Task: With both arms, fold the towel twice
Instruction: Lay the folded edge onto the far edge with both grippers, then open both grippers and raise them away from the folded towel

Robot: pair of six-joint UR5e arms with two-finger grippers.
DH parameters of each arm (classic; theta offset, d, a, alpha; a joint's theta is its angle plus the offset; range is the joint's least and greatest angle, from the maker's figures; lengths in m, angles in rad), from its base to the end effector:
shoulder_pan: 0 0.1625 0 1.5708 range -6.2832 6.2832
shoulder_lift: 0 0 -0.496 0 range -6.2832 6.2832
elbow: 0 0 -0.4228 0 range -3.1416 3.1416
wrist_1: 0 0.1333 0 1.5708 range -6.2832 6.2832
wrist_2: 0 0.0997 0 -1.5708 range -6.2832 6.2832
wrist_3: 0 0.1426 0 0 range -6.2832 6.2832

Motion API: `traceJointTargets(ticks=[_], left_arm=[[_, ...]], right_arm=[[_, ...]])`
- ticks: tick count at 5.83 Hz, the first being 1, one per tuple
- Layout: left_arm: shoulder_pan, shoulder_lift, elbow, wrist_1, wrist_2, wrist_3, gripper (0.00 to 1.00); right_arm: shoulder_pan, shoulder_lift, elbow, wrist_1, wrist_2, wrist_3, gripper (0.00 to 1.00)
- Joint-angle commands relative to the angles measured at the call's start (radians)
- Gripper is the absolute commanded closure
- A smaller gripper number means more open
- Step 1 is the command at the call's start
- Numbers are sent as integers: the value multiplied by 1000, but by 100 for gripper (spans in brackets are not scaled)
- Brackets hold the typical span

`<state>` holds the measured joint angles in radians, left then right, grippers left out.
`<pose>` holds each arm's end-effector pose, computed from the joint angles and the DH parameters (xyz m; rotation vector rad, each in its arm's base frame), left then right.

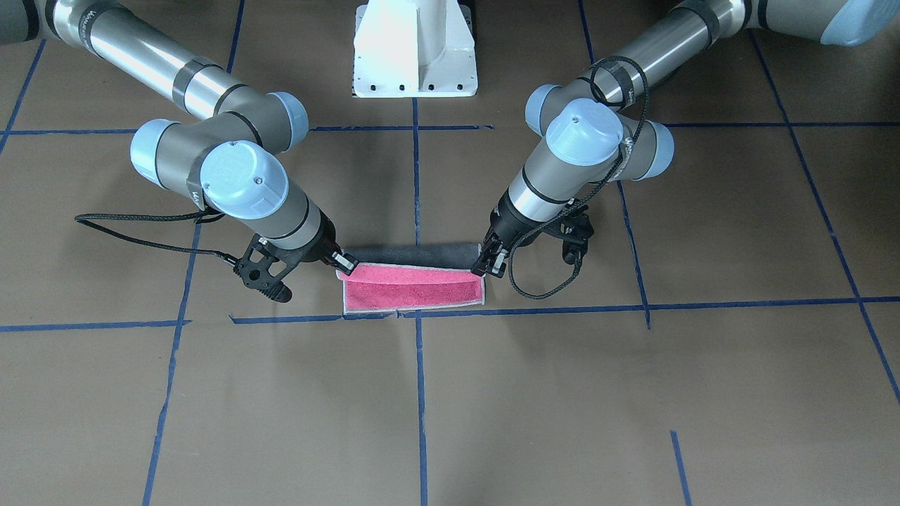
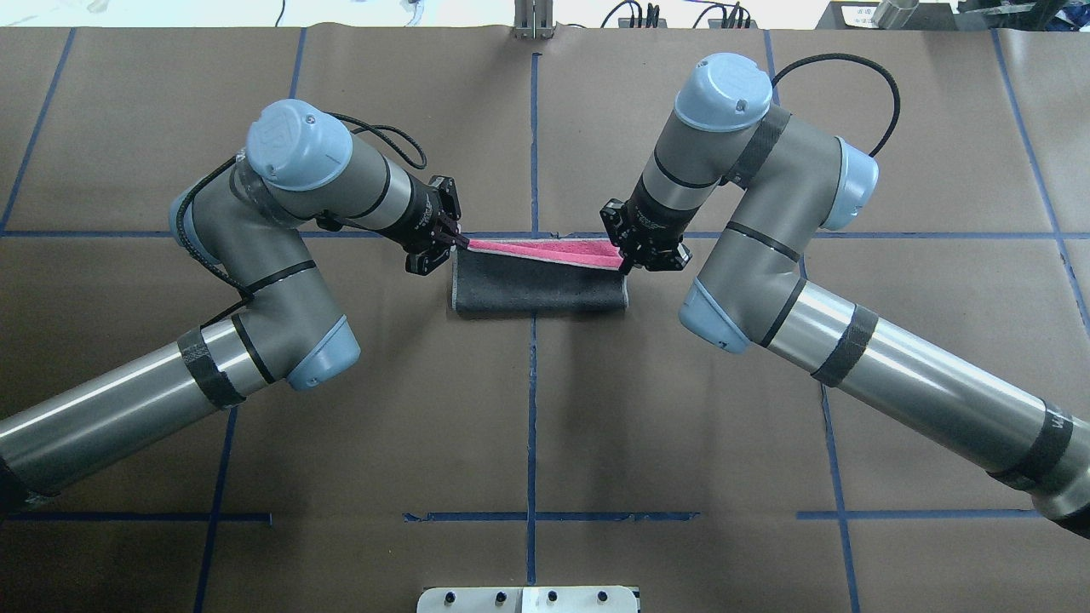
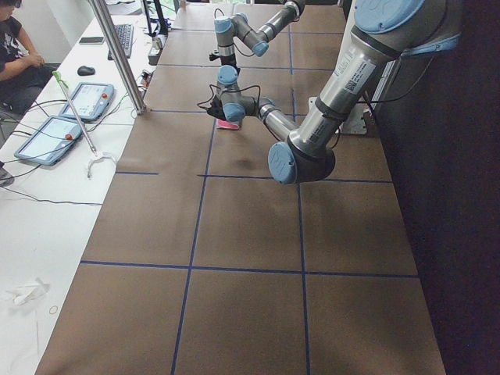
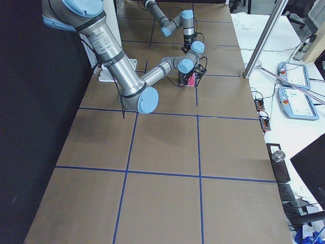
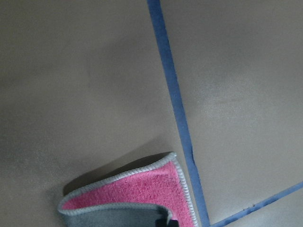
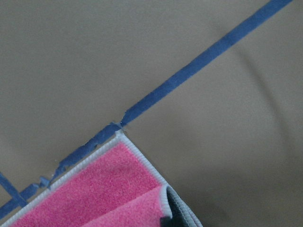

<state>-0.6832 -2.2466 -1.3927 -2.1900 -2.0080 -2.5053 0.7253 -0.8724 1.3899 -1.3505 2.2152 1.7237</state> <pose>0.6067 -0.5878 0.3147 -0.5608 1.1114 -1.1784 -0.5946 -0.5908 0.3505 -0.3935 -0.8670 0.5747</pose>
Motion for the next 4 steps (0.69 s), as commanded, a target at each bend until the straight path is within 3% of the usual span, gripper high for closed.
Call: traceJointTargets(ticks=[1, 4], left_arm=[[-4, 8, 1, -31, 2, 6, 0], [-39, 24, -8, -51, -1, 79, 0]], right_arm=[[-7, -8, 0, 16, -55, 0, 0], [25, -22, -5, 28, -106, -30, 0]])
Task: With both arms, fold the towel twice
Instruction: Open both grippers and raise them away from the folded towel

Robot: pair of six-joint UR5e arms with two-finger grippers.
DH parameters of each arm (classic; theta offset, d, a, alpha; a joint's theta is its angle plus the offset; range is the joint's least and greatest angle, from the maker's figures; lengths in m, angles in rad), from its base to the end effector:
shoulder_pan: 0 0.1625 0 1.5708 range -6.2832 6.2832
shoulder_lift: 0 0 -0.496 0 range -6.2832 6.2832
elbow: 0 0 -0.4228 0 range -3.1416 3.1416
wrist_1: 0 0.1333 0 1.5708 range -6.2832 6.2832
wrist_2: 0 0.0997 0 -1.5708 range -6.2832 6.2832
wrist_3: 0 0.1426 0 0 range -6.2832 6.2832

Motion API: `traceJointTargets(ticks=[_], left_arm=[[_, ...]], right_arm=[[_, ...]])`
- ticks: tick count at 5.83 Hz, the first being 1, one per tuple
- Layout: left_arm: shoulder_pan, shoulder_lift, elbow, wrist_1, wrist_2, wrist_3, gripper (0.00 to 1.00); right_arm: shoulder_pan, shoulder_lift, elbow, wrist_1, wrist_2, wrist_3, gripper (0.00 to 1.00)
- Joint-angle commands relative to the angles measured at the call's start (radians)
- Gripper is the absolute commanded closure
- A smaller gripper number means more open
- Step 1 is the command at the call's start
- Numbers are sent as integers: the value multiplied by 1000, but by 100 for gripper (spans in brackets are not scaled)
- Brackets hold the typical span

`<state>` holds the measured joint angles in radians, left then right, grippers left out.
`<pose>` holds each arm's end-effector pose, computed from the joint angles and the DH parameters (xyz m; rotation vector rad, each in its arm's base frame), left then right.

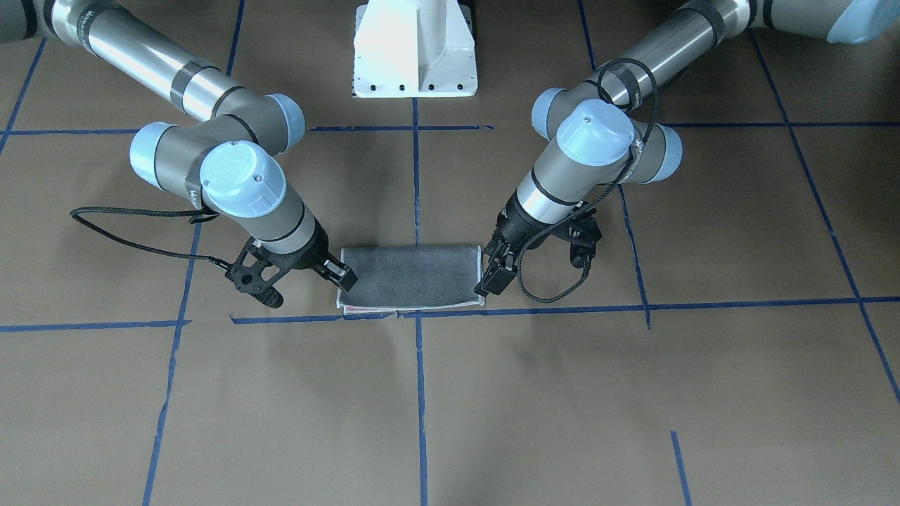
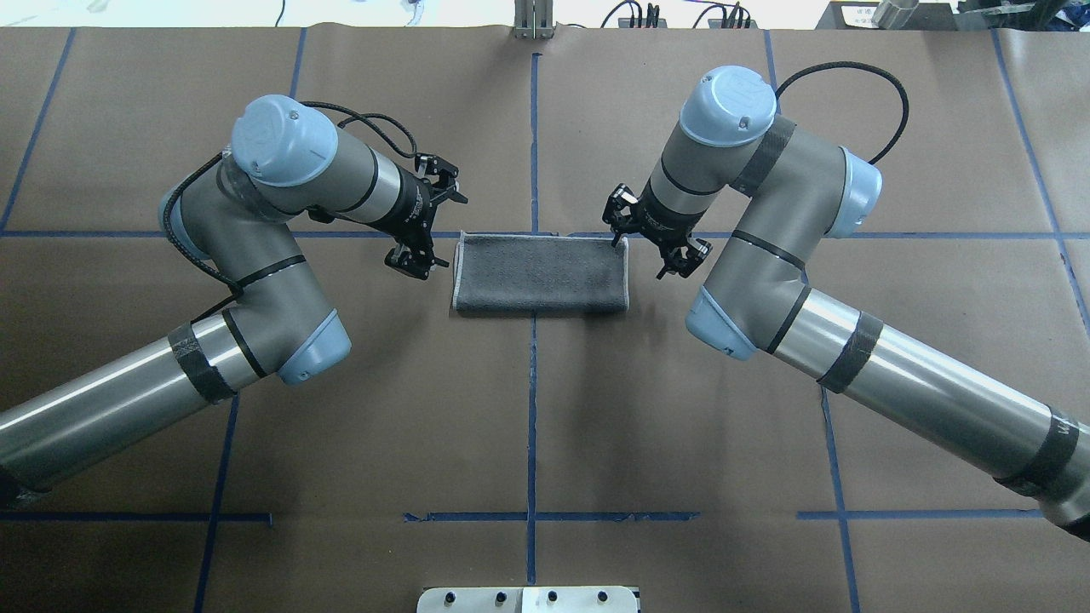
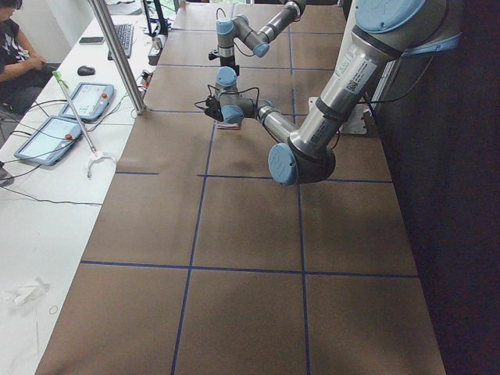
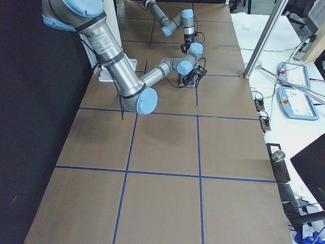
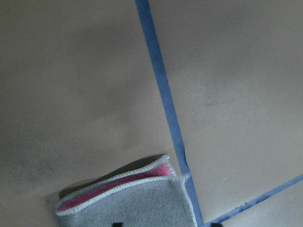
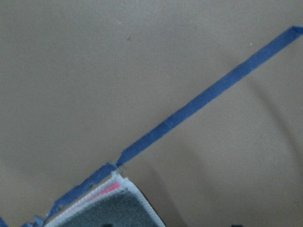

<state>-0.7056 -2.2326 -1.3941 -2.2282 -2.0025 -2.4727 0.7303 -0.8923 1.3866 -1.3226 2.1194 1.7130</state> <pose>0.5902 -0.5995 0.3197 -0.5242 1.1523 -1.1597 -0.5859 -0.6037 0.3703 -0.2952 -0.8567 0.6098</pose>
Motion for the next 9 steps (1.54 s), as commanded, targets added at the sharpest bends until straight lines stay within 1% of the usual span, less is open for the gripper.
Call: traceJointTargets(ticks=[1, 2, 3, 4, 5, 6, 7, 8, 9], left_arm=[[-23, 61, -37, -19, -39, 192, 0], [-46, 100, -83, -5, -112, 365, 0], [-72, 135, -106, -7, -160, 482, 0], [-60, 136, -106, -7, -151, 535, 0], [-48, 127, -100, -7, -148, 588, 0], [33, 120, -91, -5, -115, 688, 0], [66, 110, -91, -5, -72, 743, 0], [69, 110, -77, -13, -71, 751, 0], [84, 84, -53, -14, -71, 758, 8]], right_arm=[[44, -11, 17, -4, -4, -29, 0], [72, -58, 73, -13, -7, -65, 0], [105, -176, 197, -17, -1, -208, 0], [138, -235, 236, -20, 1, -362, 0], [150, -269, 233, -20, -7, -456, 0], [155, -293, 233, -20, -10, -513, 0], [155, -296, 232, -20, -10, -518, 0], [153, -297, 229, -20, -12, -518, 0], [152, -297, 230, -18, -12, -518, 0]])
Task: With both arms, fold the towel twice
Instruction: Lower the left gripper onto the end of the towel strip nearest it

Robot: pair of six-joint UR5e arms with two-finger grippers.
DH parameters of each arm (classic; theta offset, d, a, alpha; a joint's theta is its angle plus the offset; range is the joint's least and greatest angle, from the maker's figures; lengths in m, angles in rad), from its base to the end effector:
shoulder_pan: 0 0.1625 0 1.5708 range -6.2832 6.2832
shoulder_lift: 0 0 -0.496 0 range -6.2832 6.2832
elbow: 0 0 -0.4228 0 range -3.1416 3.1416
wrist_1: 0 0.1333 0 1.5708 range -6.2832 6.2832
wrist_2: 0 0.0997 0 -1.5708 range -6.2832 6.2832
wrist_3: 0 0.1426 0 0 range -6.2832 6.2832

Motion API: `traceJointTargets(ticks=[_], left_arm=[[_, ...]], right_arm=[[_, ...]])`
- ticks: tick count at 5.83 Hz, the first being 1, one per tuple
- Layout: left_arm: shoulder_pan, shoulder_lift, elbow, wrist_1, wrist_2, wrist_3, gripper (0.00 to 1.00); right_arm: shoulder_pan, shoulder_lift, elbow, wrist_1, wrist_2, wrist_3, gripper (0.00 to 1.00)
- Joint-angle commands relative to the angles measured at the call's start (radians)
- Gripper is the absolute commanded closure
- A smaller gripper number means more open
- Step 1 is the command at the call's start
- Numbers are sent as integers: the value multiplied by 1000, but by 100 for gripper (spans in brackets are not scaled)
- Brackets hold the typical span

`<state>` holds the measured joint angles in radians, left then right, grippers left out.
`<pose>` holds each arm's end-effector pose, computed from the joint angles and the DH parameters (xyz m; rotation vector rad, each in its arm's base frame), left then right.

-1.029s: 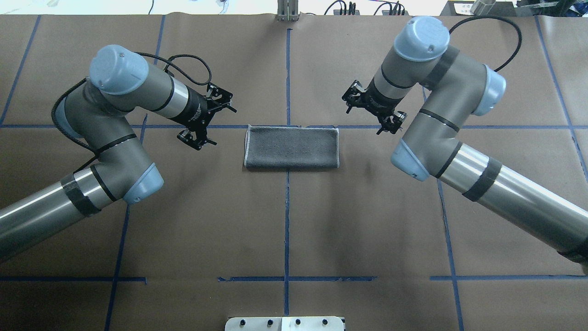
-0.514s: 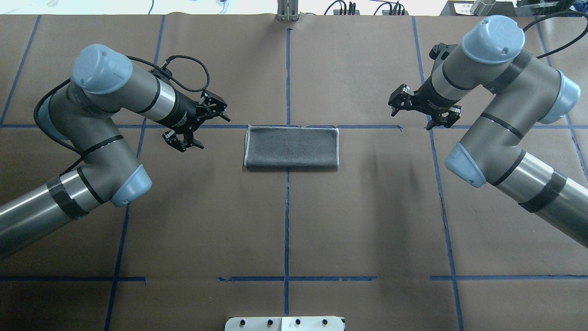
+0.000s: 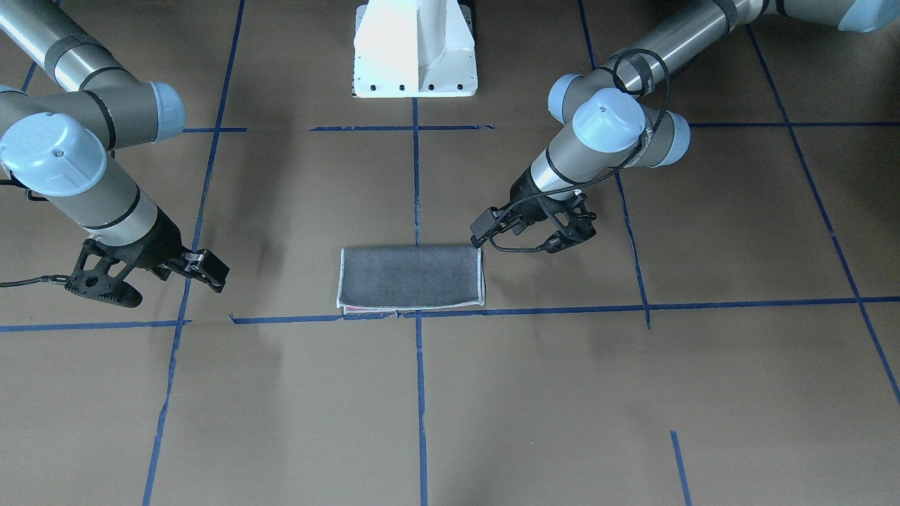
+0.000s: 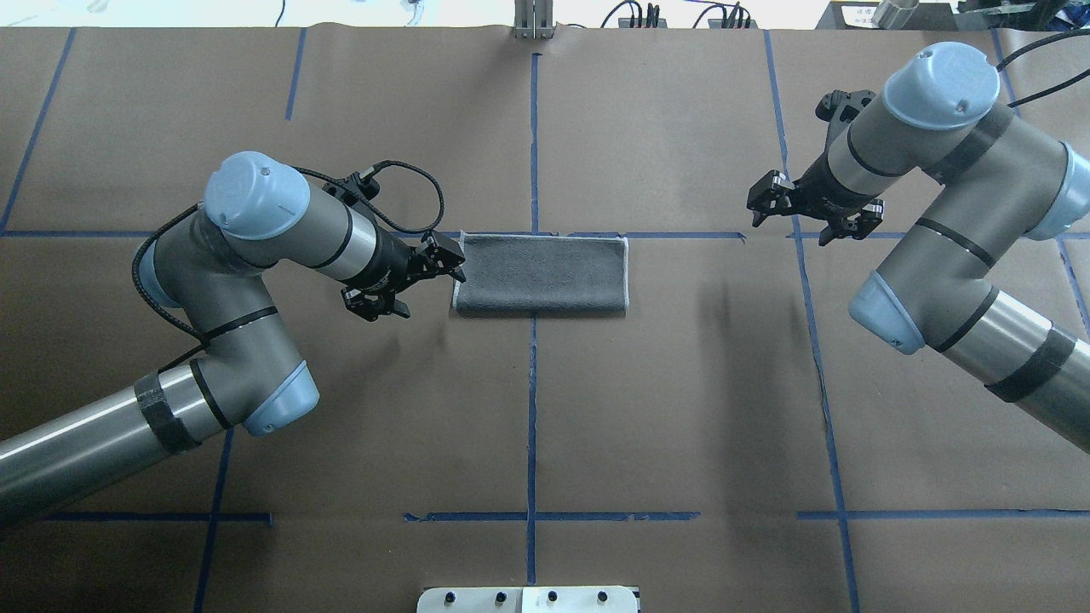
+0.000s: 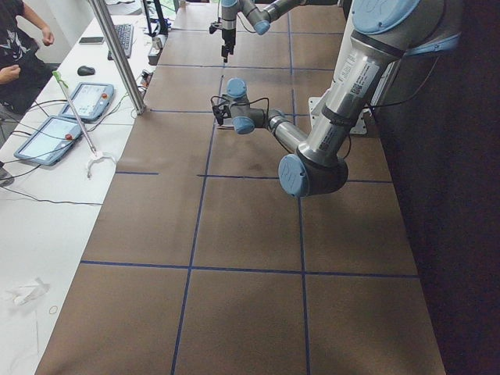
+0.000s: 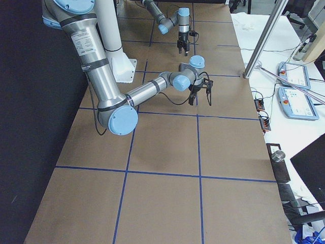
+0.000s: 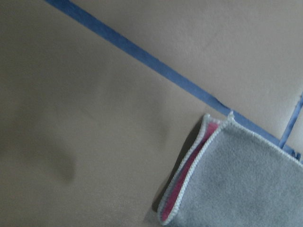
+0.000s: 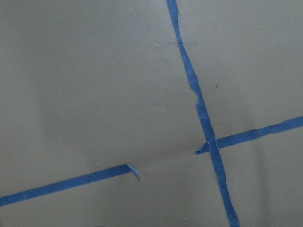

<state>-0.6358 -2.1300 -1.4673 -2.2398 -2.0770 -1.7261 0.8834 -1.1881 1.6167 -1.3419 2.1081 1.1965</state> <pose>0.6042 -0.5257 0.3607 -0.1774 1.1804 -0.4116 -0.4125 -0.5975 0.4829 -0.0415 -0.8254 0.3034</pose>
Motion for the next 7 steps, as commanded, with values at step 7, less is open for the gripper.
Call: traceJointTargets(ticks=[7], left_arm=[[21, -70, 108, -6, 18, 20, 45]], right_arm=[[-1, -2, 12, 1, 0, 1, 0]])
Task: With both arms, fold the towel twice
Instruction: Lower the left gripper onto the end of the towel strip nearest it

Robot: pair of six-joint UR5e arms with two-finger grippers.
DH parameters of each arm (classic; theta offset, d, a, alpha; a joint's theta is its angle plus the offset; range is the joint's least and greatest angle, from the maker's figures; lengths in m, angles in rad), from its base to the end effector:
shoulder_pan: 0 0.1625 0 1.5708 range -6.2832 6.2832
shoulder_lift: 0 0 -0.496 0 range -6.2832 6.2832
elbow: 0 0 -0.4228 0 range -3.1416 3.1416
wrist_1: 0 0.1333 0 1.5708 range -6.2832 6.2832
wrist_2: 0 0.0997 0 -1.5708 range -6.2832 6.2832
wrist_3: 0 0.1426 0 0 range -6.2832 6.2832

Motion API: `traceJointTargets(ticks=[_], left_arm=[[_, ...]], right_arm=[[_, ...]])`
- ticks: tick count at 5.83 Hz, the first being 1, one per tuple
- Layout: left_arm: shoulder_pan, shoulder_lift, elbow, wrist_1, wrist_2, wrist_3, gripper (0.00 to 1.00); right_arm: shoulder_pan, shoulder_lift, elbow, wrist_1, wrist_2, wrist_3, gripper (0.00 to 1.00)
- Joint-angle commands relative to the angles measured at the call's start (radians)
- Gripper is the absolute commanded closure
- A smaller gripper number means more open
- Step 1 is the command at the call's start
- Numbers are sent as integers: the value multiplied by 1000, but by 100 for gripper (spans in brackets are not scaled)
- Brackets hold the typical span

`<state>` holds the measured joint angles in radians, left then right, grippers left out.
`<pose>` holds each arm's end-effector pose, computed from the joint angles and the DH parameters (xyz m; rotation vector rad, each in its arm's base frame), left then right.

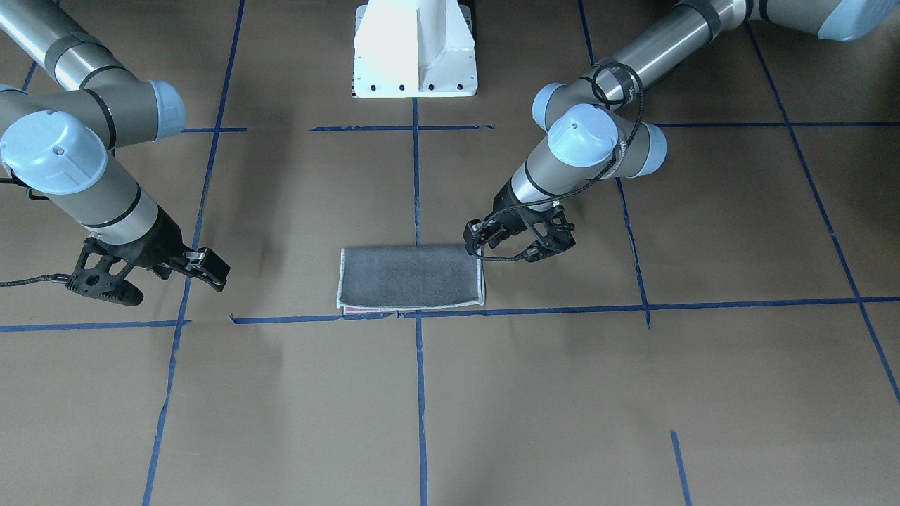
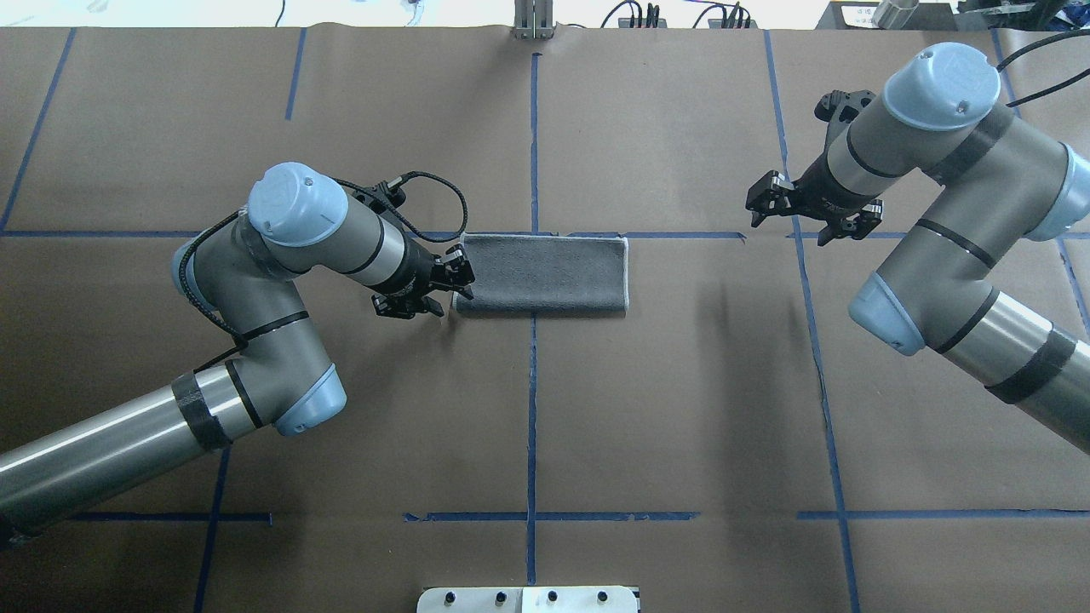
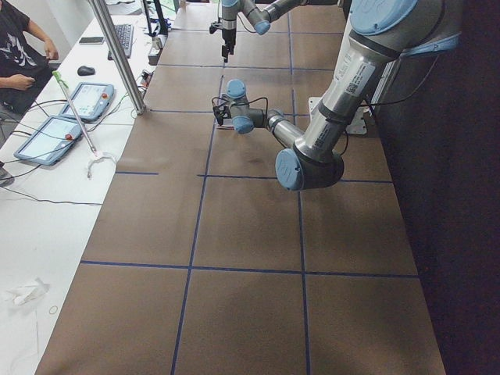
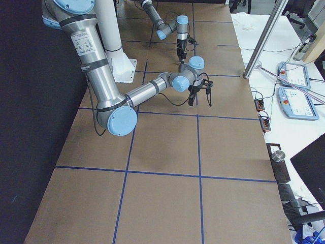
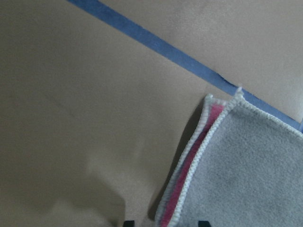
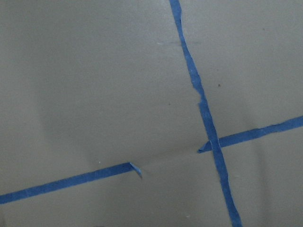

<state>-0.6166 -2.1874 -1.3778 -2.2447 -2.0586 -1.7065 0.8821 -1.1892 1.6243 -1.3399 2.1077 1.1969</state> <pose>0.6386 -0.5341 0.3620 -0.1696 1.1529 -0.3987 -0.4124 -0.5960 0.4794 -0.0365 -0.8315 0.3000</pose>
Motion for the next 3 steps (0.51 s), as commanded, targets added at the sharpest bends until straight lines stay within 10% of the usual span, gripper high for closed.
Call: traceJointTargets(ticks=[1, 3], left_arm=[[1, -12, 22, 0, 0, 1, 45], [3, -14, 22, 0, 0, -1, 53]], right_arm=[[0, 0, 5, -1, 1, 1, 0], [0, 0, 6, -1, 2, 1, 0]])
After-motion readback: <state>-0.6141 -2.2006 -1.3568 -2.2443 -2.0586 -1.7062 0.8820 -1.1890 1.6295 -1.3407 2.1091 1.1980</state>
